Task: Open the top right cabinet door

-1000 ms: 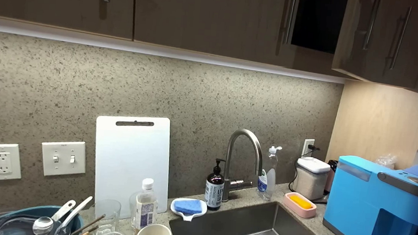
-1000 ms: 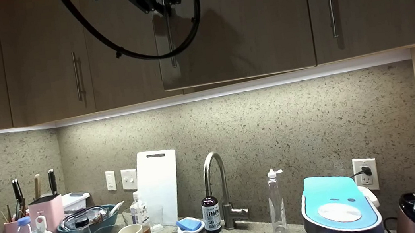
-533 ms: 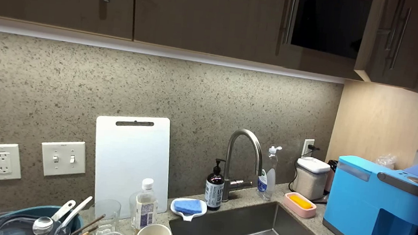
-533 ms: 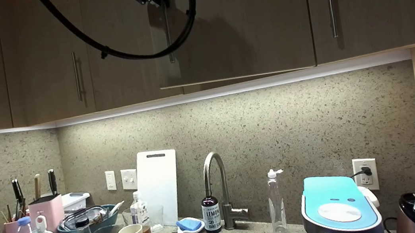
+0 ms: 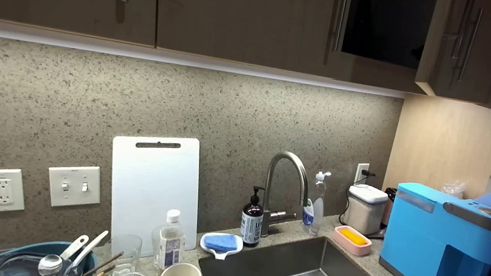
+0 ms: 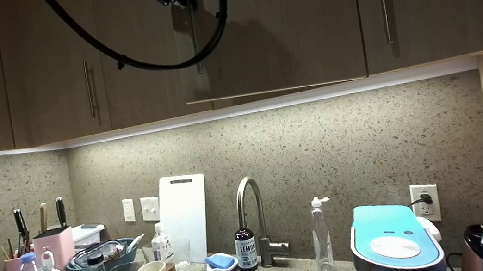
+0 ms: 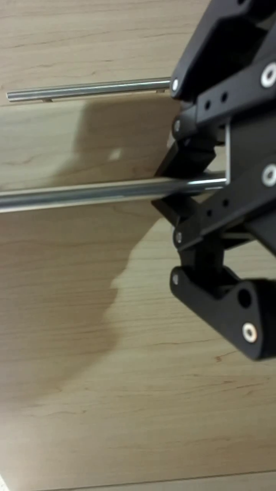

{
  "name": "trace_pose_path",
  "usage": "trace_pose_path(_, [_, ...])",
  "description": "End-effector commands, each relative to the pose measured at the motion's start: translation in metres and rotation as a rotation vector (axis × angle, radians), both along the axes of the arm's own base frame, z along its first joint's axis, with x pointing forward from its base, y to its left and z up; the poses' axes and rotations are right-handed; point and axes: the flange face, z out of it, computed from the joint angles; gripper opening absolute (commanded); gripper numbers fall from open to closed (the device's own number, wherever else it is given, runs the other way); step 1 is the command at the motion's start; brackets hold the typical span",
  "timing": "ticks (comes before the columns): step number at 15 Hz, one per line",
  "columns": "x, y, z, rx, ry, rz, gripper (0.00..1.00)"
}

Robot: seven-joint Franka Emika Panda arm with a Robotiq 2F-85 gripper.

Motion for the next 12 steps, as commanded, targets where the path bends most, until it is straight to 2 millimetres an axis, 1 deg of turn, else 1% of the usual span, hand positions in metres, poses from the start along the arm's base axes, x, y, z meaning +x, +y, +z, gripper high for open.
trace_pose_path(1, [-0.02,-0.021,0.0,0.012,-0.059,-0.083,0.02])
trace_pose_path(8, [-0.049,-0.038,-0.003,0.097,-0.131,-0.208,0.03])
trace_pose_path(12, [-0.058,-0.044,-0.005,0.118,-0.155,-0.269,0.03])
